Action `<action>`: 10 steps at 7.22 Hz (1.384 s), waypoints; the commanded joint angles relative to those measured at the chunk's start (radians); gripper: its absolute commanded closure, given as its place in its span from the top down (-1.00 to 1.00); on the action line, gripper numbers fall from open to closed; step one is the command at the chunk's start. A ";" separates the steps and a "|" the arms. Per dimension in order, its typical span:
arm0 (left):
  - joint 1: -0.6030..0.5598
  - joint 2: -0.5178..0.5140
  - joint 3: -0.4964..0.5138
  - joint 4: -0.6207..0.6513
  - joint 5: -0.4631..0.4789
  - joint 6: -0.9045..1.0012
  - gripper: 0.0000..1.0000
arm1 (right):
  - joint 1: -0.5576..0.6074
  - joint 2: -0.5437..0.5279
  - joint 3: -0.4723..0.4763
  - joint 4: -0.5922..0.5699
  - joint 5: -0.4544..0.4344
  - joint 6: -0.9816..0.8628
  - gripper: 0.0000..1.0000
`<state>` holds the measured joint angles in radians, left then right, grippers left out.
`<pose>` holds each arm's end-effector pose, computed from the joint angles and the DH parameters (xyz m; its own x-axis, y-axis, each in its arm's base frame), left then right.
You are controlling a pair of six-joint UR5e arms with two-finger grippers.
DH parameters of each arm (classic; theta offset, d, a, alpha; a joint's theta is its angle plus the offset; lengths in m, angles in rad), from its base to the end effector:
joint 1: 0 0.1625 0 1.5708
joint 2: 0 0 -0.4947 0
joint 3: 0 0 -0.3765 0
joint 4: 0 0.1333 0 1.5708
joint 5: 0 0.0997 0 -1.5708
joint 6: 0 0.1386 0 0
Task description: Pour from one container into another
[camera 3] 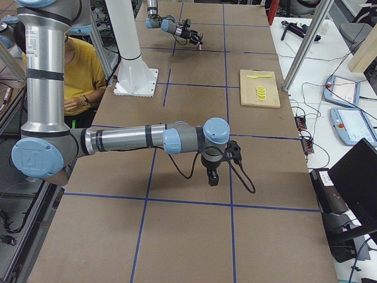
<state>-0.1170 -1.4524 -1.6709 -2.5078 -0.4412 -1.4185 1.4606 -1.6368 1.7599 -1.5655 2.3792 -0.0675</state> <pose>0.3924 -0.3065 0.6173 0.7116 -0.0184 -0.7024 0.6634 0.3470 0.6630 -0.0169 -0.4531 0.6921 0.6674 -0.2341 0.7070 0.1544 0.9722 0.1761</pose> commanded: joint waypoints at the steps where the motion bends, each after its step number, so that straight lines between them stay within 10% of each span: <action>1: 0.017 0.000 0.008 -0.002 0.002 -0.017 0.63 | 0.000 0.000 0.001 -0.001 0.000 0.000 1.00; 8: 0.037 -0.002 0.007 -0.002 0.004 -0.017 -0.16 | 0.000 0.002 0.001 -0.001 0.000 0.000 1.00; 10: 0.037 0.000 0.002 -0.005 0.004 -0.017 -0.76 | 0.000 0.002 0.000 -0.001 0.000 0.000 1.00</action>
<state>-0.0799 -1.4540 -1.6666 -2.5103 -0.4372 -1.4358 1.4606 -1.6355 1.7609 -1.5662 2.3792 -0.0676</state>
